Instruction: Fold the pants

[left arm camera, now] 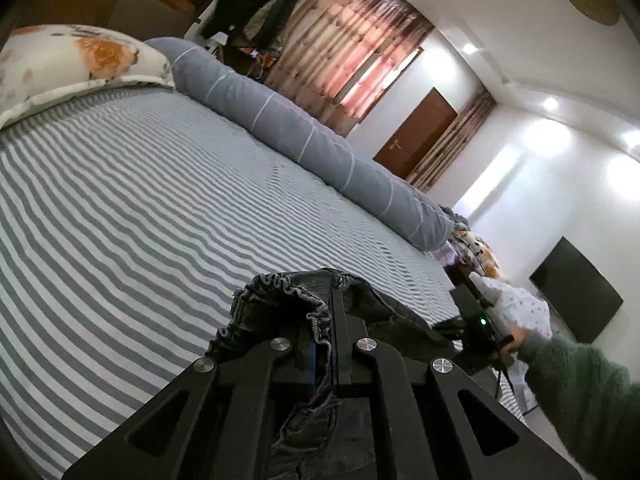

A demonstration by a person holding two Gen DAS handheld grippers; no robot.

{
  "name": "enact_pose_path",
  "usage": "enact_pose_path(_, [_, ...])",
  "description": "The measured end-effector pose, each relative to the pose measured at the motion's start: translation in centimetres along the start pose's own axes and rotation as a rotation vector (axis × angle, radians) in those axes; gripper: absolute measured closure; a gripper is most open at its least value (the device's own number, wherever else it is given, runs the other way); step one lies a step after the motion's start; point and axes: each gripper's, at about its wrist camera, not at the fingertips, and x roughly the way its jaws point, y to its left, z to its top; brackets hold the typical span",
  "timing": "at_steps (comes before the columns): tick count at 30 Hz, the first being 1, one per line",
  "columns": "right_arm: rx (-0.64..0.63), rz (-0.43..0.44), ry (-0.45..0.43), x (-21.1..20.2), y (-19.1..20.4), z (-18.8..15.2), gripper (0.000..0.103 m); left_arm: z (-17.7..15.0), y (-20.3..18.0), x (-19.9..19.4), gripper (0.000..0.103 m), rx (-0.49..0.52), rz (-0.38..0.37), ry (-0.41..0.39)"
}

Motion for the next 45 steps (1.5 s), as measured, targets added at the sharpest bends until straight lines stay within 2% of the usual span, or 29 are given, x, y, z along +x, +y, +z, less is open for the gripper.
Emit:
enact_pose_path(4, [0.05,0.02,-0.004,-1.1,-0.9,-2.2,0.061,0.1,-0.4,0.0,0.099,0.018,0.044,0.017])
enact_pose_path(5, [0.099,0.05,-0.011,-1.7,-2.0,-3.1,0.07,0.1,-0.5,-0.1,0.099,0.021,0.049,0.019])
enact_pose_path(6, [0.132,0.06,-0.02,-2.3,-2.9,-3.6,0.073,0.1,-0.6,0.0,0.099,0.023,0.056,0.023])
enact_pose_path(7, [0.158,0.058,-0.033,-3.0,-3.9,-4.5,0.073,0.2,-0.7,0.0,0.099,0.023,0.061,0.028])
enact_pose_path(10, [0.216,0.017,-0.058,-4.1,-5.8,-7.3,0.079,0.2,-1.0,0.1,0.099,0.035,0.079,0.037])
enact_pose_path(12, [0.231,-0.022,-0.044,-4.3,-6.4,-9.2,0.088,0.1,-1.5,0.3,0.099,0.047,0.09,0.04])
enact_pose_path(17, [0.244,-0.121,-0.094,-5.1,-5.9,-11.9,0.094,0.0,-1.6,0.8,0.099,0.046,0.128,0.058])
enact_pose_path(19, [0.26,-0.184,-0.135,-5.5,-4.2,-11.9,0.095,0.0,-1.6,0.9,0.099,0.051,0.158,0.072])
enact_pose_path(24, [0.359,-0.32,-0.257,-10.1,0.1,-14.7,0.098,0.4,-2.4,0.8,0.099,0.079,0.189,0.111])
enact_pose_path(26, [0.398,-0.355,-0.272,-11.1,2.0,-14.4,0.099,0.5,-3.2,0.6,0.098,0.116,0.196,0.129])
enact_pose_path(28, [0.428,-0.388,-0.285,-12.8,4.6,-15.8,0.099,0.6,-3.9,0.3,0.098,0.137,0.205,0.139])
enact_pose_path(29, [0.441,-0.396,-0.284,-13.1,5.2,-13.9,0.1,0.6,-4.1,-0.1,0.098,0.14,0.2,0.143])
enact_pose_path(31, [0.459,-0.413,-0.286,-14.2,8.1,-15.0,0.1,0.6,-5.0,-1.1,0.098,0.159,0.196,0.142])
enact_pose_path(33, [0.479,-0.407,-0.292,-14.8,10.5,-16.1,0.1,0.5,-5.5,-2.0,0.098,0.17,0.193,0.149])
enact_pose_path(35, [0.486,-0.409,-0.299,-14.9,12.3,-15.3,0.1,0.2,-5.9,-3.1,0.098,0.175,0.186,0.156])
enact_pose_path(40, [0.522,-0.357,-0.307,-14.2,18.2,-18.8,0.1,-1.7,-7.1,-6.0,0.098,0.223,0.193,0.194])
enact_pose_path(45, [0.591,-0.279,-0.308,-11.6,22.6,-21.5,0.1,-4.1,-6.9,-8.6,0.098,0.236,0.206,0.242])
